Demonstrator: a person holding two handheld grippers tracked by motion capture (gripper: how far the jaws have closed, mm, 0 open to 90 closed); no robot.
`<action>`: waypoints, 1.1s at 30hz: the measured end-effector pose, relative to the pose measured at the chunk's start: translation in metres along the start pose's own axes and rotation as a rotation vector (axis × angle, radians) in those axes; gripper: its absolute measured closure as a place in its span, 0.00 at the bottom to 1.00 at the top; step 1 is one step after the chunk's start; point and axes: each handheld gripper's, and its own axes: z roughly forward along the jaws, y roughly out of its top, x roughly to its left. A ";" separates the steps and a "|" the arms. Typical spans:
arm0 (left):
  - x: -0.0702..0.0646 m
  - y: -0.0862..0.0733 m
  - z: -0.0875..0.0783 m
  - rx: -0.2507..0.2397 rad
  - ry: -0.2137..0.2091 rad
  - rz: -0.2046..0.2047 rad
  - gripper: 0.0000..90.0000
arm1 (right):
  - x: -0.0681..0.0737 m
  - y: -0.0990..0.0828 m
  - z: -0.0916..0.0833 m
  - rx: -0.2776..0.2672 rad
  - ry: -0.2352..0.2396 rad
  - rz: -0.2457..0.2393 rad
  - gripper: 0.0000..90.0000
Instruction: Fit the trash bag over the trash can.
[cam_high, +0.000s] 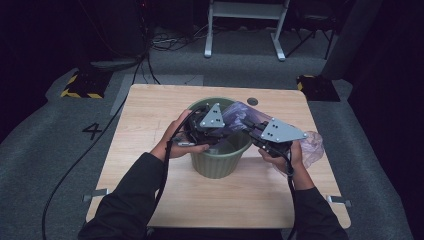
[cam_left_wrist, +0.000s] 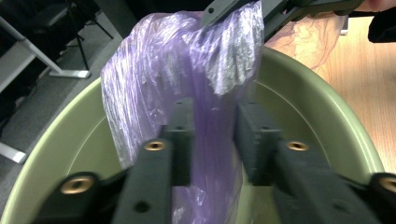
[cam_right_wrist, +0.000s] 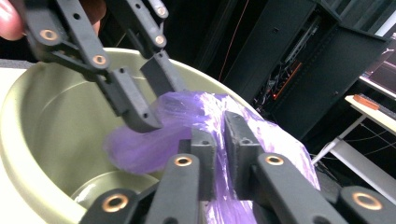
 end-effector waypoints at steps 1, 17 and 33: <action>0.000 -0.001 -0.001 -0.002 0.000 -0.003 0.85 | 0.000 0.000 -0.001 -0.001 0.000 0.004 0.89; 0.005 -0.019 -0.019 -0.048 0.057 -0.026 1.00 | -0.001 -0.004 -0.008 0.015 -0.015 0.056 0.56; 0.013 -0.032 -0.027 -0.062 0.092 -0.071 1.00 | -0.009 -0.033 -0.042 0.087 -0.108 0.090 0.44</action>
